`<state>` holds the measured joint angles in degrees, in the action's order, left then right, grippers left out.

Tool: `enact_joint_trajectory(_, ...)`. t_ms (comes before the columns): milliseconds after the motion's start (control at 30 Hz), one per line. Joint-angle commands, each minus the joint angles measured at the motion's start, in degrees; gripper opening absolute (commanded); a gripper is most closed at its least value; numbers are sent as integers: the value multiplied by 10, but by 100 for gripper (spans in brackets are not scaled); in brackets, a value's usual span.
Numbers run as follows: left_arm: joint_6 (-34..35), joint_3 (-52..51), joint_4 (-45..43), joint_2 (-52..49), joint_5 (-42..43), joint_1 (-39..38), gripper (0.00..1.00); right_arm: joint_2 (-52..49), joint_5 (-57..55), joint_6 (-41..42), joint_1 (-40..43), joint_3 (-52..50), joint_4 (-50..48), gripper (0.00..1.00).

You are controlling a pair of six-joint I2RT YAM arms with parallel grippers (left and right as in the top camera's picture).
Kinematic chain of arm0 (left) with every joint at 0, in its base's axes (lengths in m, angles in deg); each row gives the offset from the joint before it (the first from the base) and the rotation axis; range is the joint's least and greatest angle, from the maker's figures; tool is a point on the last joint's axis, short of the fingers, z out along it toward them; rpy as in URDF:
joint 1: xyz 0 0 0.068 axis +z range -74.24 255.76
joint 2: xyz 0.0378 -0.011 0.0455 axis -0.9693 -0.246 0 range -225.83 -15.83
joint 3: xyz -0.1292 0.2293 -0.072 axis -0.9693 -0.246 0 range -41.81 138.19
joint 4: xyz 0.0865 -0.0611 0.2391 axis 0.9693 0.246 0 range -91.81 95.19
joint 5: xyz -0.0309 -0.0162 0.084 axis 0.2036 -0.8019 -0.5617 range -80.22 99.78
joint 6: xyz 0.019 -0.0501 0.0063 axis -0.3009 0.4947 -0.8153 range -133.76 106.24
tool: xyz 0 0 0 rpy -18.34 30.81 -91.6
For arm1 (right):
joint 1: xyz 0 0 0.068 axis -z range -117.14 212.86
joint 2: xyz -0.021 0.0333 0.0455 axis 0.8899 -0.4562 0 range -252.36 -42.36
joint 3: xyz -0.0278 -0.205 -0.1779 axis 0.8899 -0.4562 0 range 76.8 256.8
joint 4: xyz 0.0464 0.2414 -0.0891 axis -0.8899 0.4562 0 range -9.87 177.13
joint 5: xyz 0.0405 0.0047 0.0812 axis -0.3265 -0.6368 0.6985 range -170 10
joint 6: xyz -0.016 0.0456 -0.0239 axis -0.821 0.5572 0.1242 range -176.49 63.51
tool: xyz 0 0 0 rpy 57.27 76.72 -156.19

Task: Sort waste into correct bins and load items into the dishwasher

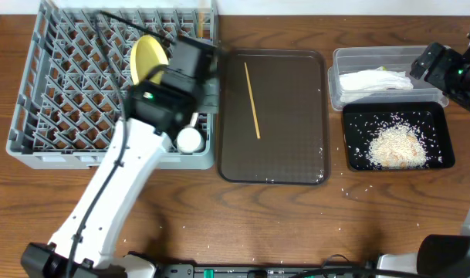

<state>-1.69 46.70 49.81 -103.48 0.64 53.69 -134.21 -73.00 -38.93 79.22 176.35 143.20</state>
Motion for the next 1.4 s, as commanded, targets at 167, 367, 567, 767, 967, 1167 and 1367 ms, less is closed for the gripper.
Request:
enact_joint_trajectory(167,-66,-21,2,-84,-36,95,8,1,-1,4,5,1,0,99)
enact_joint_trajectory(367,-80,-20,-21,-150,-36,122,39,1,-1,4,5,1,0,99)
enact_joint_trajectory(567,-80,-6,-27,-136,-31,120,45,1,-1,4,5,1,0,99)
enact_joint_trajectory(767,-44,7,-34,-83,69,100,45,1,-1,4,5,1,0,99)
enact_joint_trajectory(967,75,7,-41,-75,107,40,44,1,-1,4,5,1,0,99)
enact_joint_trajectory(1167,96,7,-70,-76,88,-34,40,1,-1,4,5,1,0,99)
enact_joint_trajectory(1367,112,6,-106,-108,33,-97,40,1,-1,4,5,1,0,99)
